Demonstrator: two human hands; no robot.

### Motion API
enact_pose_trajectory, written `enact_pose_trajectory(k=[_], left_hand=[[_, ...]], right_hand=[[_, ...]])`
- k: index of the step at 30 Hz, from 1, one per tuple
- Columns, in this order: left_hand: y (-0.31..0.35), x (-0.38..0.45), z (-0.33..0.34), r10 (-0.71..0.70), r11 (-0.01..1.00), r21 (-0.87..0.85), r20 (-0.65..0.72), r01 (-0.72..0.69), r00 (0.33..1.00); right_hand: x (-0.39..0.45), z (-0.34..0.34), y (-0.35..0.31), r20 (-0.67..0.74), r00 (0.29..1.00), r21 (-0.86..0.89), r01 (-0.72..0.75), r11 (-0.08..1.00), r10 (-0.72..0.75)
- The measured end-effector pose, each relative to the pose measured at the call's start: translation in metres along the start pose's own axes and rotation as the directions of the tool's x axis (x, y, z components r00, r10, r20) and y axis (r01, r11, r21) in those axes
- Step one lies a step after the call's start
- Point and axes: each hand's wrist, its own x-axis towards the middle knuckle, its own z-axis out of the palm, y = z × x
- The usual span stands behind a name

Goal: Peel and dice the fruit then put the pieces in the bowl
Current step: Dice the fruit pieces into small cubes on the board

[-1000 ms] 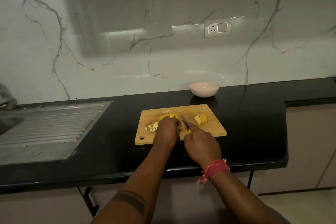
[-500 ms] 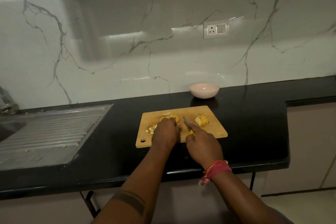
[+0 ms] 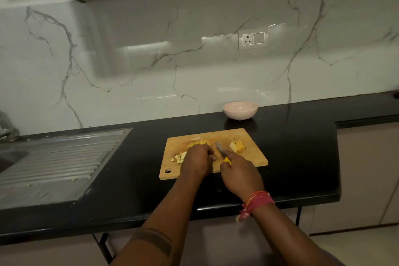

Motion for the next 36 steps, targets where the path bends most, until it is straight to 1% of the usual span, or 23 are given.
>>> enact_pose_trajectory(k=[2,4,7,9,14,19,21,24,28,30,32,36], left_hand=[[0.001,-0.001,0.0,-0.002,1.0,-0.013,0.019,0.003,1.0],[0.002,0.0,0.0,0.034,0.999,0.002,0.052,-0.034,0.998],[0.005,-0.001,0.0,0.067,0.994,0.079,0.063,-0.072,0.996],[0.005,-0.003,0.001,0.074,0.993,0.09,0.045,-0.078,0.996],[0.004,-0.006,0.001,0.077,0.997,0.026,0.007,-0.077,0.997],[0.008,-0.002,-0.003,0.063,0.998,0.027,0.066,-0.065,0.996],[0.009,0.0,-0.004,0.055,0.998,0.009,0.065,-0.056,0.996],[0.009,0.0,-0.004,0.032,0.999,-0.03,0.034,-0.031,0.999],[0.009,-0.003,-0.002,-0.032,0.99,-0.14,-0.047,0.025,0.998],[0.008,-0.005,-0.001,-0.049,0.985,-0.168,-0.062,0.038,0.997],[0.007,-0.008,0.001,-0.032,0.988,-0.156,-0.066,0.021,0.997],[0.009,-0.01,0.0,0.056,0.996,-0.066,-0.026,-0.058,0.998]], right_hand=[[0.002,-0.002,0.001,0.007,1.0,0.044,-0.018,0.999,0.018],[0.002,-0.003,0.002,0.009,0.999,0.089,-0.031,0.996,0.031],[0.002,-0.002,0.002,-0.004,0.999,0.084,-0.037,0.996,0.038],[0.003,-0.002,0.002,-0.007,0.999,0.076,-0.041,0.996,0.041],[0.004,-0.001,0.004,-0.01,0.999,0.092,-0.043,0.995,0.044],[0.004,0.0,0.007,-0.013,0.999,0.132,-0.045,0.99,0.047],[0.006,0.0,0.008,-0.009,0.998,0.152,-0.053,0.987,0.055],[0.006,0.0,0.007,-0.007,0.999,0.159,-0.047,0.986,0.049],[0.005,-0.001,0.007,-0.015,0.999,0.143,-0.049,0.989,0.052],[0.004,-0.001,0.007,-0.013,0.999,0.131,-0.044,0.99,0.046],[0.003,0.0,0.005,-0.012,0.999,0.122,-0.032,0.992,0.033],[0.003,-0.001,0.004,-0.02,0.999,0.115,-0.029,0.993,0.032]])
